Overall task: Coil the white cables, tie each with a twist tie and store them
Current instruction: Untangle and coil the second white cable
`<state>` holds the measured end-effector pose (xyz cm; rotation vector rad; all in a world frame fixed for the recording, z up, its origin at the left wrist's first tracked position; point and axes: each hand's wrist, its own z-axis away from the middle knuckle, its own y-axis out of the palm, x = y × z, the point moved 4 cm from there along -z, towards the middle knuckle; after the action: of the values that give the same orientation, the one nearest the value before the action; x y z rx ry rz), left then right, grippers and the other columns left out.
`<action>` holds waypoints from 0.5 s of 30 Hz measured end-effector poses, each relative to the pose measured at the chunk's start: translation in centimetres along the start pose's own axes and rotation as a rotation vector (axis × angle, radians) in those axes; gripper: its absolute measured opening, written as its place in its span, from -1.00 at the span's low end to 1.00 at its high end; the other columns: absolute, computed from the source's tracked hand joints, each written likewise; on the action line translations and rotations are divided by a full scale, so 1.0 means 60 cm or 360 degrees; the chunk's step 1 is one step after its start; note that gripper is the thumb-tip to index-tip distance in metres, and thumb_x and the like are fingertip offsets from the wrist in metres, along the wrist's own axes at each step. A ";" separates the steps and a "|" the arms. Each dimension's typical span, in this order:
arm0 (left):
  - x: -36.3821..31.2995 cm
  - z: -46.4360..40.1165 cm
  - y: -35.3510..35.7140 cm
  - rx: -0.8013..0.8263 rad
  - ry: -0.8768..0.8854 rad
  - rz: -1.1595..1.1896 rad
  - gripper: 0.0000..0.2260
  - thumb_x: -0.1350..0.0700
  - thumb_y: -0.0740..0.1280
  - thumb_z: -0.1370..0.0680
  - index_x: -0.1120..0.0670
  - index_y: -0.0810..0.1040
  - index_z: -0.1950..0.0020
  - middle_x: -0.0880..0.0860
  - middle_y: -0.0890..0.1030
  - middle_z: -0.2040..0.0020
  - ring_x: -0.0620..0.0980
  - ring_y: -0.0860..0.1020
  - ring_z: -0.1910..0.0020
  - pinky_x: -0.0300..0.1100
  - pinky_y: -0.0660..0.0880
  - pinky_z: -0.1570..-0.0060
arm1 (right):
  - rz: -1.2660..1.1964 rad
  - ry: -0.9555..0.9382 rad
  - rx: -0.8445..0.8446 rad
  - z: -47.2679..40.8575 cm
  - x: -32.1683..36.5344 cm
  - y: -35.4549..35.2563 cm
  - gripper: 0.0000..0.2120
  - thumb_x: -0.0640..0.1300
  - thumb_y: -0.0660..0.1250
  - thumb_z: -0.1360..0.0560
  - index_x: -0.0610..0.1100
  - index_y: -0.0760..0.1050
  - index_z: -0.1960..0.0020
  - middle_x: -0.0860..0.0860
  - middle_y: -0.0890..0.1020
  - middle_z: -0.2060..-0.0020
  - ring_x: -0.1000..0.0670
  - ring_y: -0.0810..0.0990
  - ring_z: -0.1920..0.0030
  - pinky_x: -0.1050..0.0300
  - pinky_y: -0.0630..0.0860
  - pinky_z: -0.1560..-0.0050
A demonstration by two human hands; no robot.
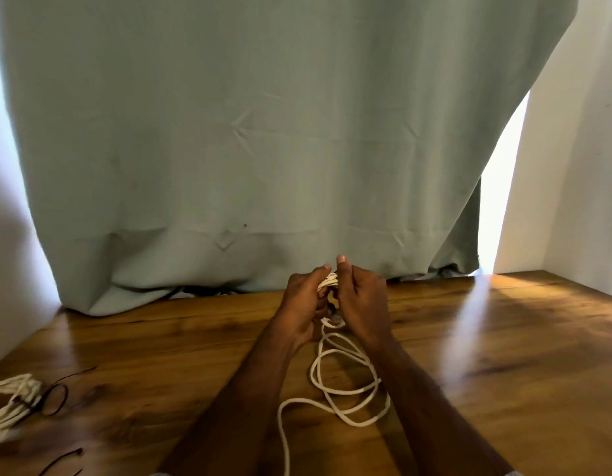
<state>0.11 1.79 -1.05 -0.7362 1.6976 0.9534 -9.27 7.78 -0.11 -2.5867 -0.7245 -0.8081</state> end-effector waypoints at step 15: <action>-0.118 0.199 -0.329 -0.0890 0.0218 -0.0042 -0.78 0.12 0.31 -0.58 0.14 0.53 0.25 -0.02 0.30 0.53 -0.11 0.23 0.61 -0.24 0.36 0.51 | 0.0513 -0.0447 0.0756 0.161 0.252 0.120 -0.86 -0.14 0.35 -0.46 -0.10 0.59 0.00 -0.09 0.67 0.09 -0.17 0.62 0.06 0.01 0.51 0.08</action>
<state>24.22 2.42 -1.32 -1.2071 1.5375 1.4078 9.67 11.83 0.28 -2.3062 -0.4777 -0.1485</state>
